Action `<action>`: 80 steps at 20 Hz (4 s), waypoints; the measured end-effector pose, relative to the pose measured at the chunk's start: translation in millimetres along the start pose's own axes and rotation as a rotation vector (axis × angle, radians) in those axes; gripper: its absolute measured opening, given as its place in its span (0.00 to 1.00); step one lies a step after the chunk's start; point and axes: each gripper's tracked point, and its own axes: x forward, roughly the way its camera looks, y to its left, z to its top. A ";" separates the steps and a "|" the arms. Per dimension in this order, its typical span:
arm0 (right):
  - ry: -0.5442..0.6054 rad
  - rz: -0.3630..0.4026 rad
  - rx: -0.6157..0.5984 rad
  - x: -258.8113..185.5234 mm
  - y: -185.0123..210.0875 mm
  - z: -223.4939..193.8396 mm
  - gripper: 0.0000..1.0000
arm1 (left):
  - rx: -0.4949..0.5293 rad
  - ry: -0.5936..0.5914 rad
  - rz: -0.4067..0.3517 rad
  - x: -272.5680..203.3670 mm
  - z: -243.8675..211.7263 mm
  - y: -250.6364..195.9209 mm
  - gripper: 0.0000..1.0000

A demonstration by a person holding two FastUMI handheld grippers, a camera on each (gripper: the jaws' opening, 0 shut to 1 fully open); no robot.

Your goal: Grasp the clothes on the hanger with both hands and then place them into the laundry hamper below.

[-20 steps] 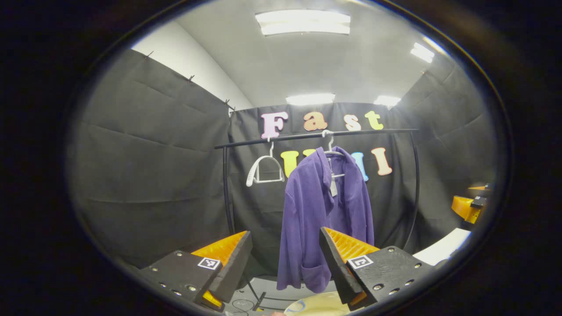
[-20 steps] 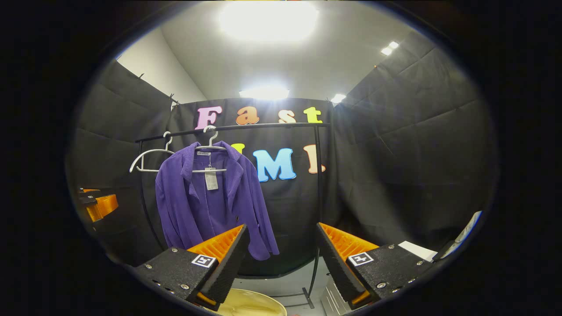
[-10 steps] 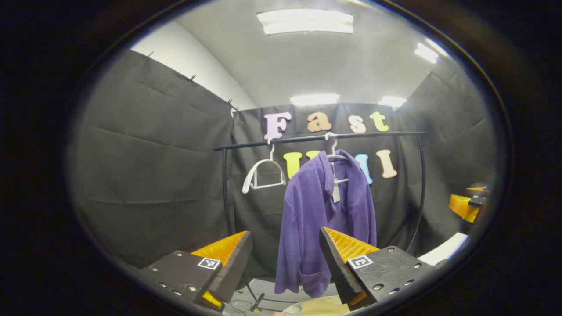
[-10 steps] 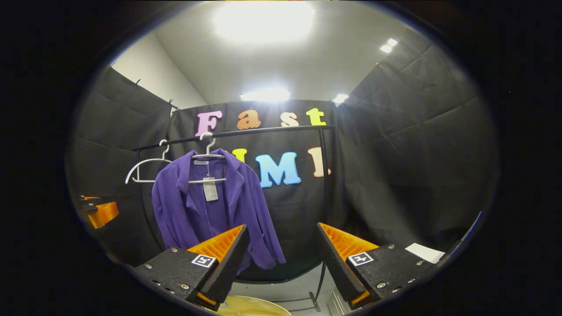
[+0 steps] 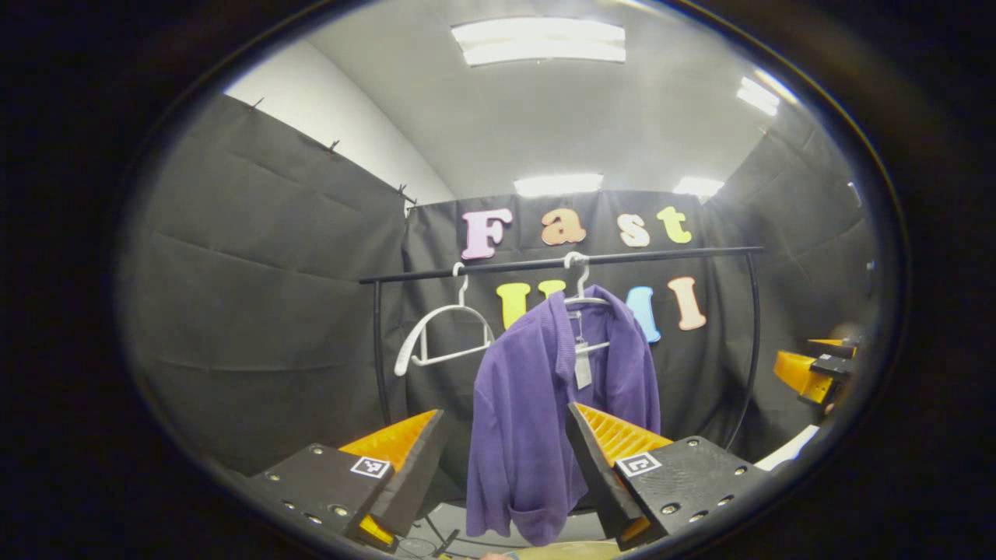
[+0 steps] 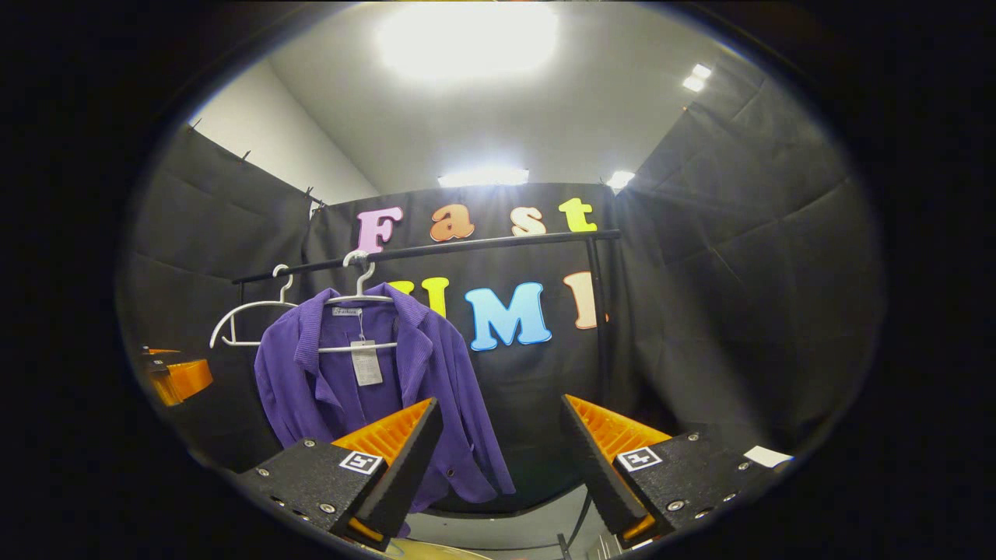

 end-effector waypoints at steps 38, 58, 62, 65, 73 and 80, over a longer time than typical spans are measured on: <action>0.040 0.444 0.014 259.6 130.3 -34.4 0.93 | 0.056 0.165 0.246 199.1 -88.8 -59.0 0.88; -0.105 0.406 -0.062 276.3 127.7 -6.1 0.04 | 0.037 0.122 0.259 180.7 -64.5 -40.0 0.05; -0.201 0.377 -0.128 270.9 118.1 25.0 0.04 | 0.050 0.093 0.249 167.6 -38.8 -30.7 0.05; -0.252 0.345 -0.151 271.1 110.1 43.8 0.04 | 0.048 0.078 0.274 155.6 -24.3 -15.7 0.01; -0.301 0.262 -0.165 286.8 80.8 69.8 0.04 | 0.079 0.025 0.355 145.7 21.1 48.7 0.05; -0.302 0.210 -0.196 301.8 64.0 67.6 0.04 | 0.108 0.033 0.340 167.0 27.1 73.7 0.01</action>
